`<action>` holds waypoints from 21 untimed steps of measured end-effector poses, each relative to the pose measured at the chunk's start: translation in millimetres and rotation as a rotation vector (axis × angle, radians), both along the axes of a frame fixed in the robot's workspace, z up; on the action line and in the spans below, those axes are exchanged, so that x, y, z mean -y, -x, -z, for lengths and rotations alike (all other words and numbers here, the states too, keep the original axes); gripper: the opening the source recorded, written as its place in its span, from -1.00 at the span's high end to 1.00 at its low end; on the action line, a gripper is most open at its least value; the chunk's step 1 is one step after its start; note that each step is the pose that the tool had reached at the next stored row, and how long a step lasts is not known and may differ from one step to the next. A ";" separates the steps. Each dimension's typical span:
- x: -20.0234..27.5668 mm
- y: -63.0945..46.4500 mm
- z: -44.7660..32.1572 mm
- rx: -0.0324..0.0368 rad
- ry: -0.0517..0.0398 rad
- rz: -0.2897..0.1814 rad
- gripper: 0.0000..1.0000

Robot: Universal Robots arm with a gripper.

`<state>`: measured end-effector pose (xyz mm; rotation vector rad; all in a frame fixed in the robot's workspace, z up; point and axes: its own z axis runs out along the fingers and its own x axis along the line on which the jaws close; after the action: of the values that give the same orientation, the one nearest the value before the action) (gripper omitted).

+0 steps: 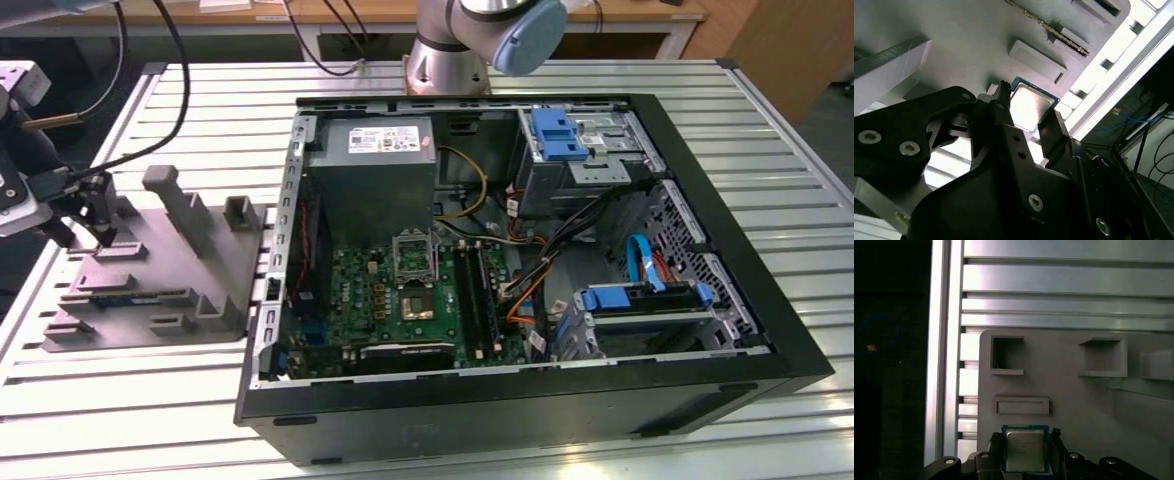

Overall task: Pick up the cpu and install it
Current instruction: 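Pick up the cpu and move it towards the insertion slot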

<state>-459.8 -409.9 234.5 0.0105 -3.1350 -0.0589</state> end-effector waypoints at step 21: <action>0.0 -0.2 -9.9 0.0000 -0.0001 0.000 0.06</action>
<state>-459.5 -409.9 244.4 0.0105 -3.1350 -0.0590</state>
